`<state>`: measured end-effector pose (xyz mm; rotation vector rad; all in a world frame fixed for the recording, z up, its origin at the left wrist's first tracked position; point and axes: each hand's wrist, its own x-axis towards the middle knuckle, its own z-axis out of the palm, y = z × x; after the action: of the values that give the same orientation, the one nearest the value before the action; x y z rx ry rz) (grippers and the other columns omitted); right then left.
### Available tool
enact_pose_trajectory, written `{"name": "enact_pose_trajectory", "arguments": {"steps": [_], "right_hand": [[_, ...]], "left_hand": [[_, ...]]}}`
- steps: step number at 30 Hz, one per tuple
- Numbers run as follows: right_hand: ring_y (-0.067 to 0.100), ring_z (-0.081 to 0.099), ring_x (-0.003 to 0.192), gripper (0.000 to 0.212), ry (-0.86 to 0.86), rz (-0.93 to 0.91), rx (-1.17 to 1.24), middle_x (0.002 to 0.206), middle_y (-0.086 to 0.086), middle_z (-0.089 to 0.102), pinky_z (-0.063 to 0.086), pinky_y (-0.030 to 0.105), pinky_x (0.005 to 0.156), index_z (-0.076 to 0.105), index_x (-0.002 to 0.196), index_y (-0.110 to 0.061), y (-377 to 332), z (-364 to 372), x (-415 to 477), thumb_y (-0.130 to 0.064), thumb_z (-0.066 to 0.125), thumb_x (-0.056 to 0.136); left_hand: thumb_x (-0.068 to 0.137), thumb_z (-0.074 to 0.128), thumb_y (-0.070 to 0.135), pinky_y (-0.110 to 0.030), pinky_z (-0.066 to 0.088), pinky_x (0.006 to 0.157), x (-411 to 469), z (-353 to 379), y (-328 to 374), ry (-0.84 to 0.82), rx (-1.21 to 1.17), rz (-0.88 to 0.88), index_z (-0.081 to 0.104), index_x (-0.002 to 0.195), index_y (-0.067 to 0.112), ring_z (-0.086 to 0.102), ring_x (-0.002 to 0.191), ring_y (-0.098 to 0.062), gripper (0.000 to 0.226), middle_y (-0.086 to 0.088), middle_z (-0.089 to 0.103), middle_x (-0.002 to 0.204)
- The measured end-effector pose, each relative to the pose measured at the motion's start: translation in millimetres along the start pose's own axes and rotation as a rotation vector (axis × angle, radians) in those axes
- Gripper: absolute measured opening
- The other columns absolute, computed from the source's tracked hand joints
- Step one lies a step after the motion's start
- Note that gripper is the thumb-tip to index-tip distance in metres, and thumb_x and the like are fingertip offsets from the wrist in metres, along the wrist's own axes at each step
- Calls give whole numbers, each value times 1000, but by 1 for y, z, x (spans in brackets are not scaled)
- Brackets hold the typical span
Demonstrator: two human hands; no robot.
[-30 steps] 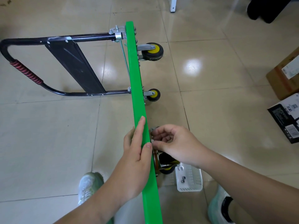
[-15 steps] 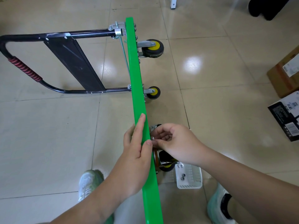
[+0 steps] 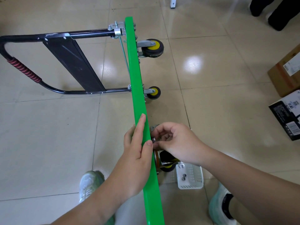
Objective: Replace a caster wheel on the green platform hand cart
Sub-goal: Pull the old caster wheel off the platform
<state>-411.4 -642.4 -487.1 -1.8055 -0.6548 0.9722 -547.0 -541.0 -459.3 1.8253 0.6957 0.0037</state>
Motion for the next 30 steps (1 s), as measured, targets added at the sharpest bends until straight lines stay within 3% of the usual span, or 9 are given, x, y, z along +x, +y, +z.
{"name": "enact_pose_trajectory", "arguments": {"steps": [3, 7, 8, 11, 14, 19, 22, 30], "right_hand": [[11, 50, 67, 24, 2, -4, 3, 67, -19, 62, 50, 30, 69, 69, 85, -28, 0, 0, -1, -9, 83, 78], [28, 65, 78, 23, 27, 14, 61, 88, -3, 74, 58, 42, 87, 70, 99, -26, -2, 2, -1, -17, 82, 81], [24, 69, 80, 19, 35, 19, 39, 87, -4, 75, 58, 41, 88, 71, 99, -26, -2, 2, -1, -20, 80, 83], [10, 72, 76, 3, 37, -6, -98, 79, -7, 75, 59, 34, 82, 73, 88, -26, -3, 1, -2, -24, 75, 88], [1, 64, 68, 13, 59, -47, -107, 73, -13, 70, 55, 22, 72, 71, 86, -27, -5, 1, -4, -18, 79, 83], [5, 51, 65, 20, 68, -103, -125, 71, -26, 62, 52, 34, 72, 67, 86, -29, -2, 2, -4, -14, 80, 81], [4, 50, 64, 20, 69, -98, -150, 72, -28, 61, 50, 29, 70, 66, 88, -29, 0, 3, -4, -13, 77, 84], [-5, 52, 63, 18, 163, -83, -88, 75, -11, 60, 44, 8, 67, 65, 89, -21, 0, 6, -9, -6, 73, 87]], "left_hand": [[109, 36, 24, 15, 15, 79, 0, 0, 0, -2, 5, 2, 3, 154, 57, 26, 103, 45, 64, 19, 18, 153], [109, 36, 26, 15, 14, 80, 1, 0, -1, 2, 4, 2, 4, 152, 59, 24, 106, 45, 64, 20, 17, 155], [109, 36, 25, 15, 14, 80, 1, 0, -1, 5, 3, 2, 4, 151, 60, 24, 106, 45, 63, 19, 17, 156], [109, 35, 25, 15, 16, 78, 0, 0, 0, 2, 2, -4, 4, 152, 59, 27, 103, 45, 63, 17, 18, 156], [109, 35, 25, 14, 18, 78, 0, 0, 1, 0, 6, -3, 3, 152, 59, 28, 103, 44, 63, 17, 18, 156], [109, 35, 26, 15, 15, 80, 2, 0, 1, -2, 9, -2, 3, 151, 60, 28, 105, 43, 63, 16, 19, 155], [109, 35, 25, 15, 15, 80, 4, 0, 1, 5, 18, 2, 3, 151, 59, 26, 105, 44, 63, 14, 21, 155], [110, 34, 23, 15, 14, 77, 1, 3, 3, 31, 14, 8, 5, 158, 51, 26, 100, 46, 62, 10, 22, 155]]}}
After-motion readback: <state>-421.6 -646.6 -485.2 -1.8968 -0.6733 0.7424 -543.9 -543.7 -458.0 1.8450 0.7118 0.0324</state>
